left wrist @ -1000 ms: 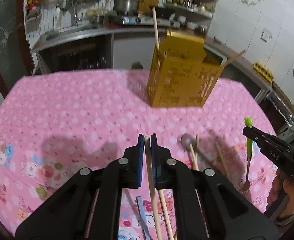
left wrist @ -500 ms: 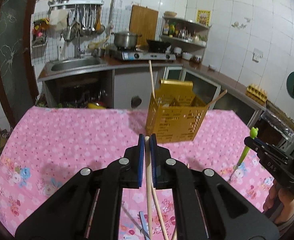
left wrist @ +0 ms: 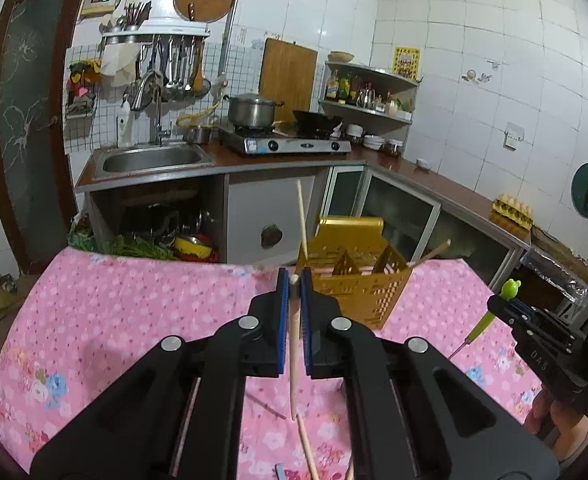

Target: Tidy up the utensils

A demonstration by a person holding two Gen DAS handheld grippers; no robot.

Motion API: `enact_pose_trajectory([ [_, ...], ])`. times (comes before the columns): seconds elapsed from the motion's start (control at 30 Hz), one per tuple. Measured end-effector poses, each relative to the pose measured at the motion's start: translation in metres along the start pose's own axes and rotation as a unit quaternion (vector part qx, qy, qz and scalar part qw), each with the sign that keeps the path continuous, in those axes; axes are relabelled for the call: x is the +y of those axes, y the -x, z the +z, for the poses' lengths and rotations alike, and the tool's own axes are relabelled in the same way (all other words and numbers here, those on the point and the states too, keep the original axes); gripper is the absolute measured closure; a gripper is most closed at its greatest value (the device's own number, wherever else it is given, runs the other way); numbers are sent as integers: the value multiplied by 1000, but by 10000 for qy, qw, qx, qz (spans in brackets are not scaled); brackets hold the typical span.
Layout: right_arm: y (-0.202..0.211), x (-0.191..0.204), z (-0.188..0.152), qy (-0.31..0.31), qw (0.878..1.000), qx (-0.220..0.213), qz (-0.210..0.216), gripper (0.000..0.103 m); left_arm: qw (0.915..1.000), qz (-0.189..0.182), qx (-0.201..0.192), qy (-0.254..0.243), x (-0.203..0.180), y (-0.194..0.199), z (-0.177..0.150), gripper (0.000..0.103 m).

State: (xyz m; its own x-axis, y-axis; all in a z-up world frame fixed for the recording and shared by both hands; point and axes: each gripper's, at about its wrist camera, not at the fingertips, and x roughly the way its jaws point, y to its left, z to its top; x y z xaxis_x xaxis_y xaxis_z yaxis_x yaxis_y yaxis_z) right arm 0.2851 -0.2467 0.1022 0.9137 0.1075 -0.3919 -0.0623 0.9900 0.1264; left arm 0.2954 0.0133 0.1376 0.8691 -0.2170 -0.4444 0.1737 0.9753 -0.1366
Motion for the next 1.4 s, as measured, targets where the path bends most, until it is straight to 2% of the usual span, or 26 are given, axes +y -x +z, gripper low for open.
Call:
enact_pose_trajectory([
  [0.27,-1,8,44,66,9994,-311,120,88,9994,-29,-307,-134,-22,3,34,99],
  [0.43,-9,18,82,123,9978,-635,156,88,9978,-78,-652,-93,-36,5,74,99],
  [0.6,-33,24,115,116,9970,-739,198,88,9952,-61,-979,-54,-47,-7,111,99],
  [0.77,-65,26,126,132,9979,-625,128,88,9937,-71,-1115,4,-52,-34,130,99],
  [1.03,-112,20,108,201,9990,-401,27,88,9951,64,-979,-144,-55,-101,116,99],
  [1.2,-124,20,91,402,9990,-202,-66,88,9982,-31,-604,-50,-44,-139,92,99],
  [1.4,-137,14,72,428,9990,123,-99,88,9997,110,-201,-129,-34,-163,59,98],
])
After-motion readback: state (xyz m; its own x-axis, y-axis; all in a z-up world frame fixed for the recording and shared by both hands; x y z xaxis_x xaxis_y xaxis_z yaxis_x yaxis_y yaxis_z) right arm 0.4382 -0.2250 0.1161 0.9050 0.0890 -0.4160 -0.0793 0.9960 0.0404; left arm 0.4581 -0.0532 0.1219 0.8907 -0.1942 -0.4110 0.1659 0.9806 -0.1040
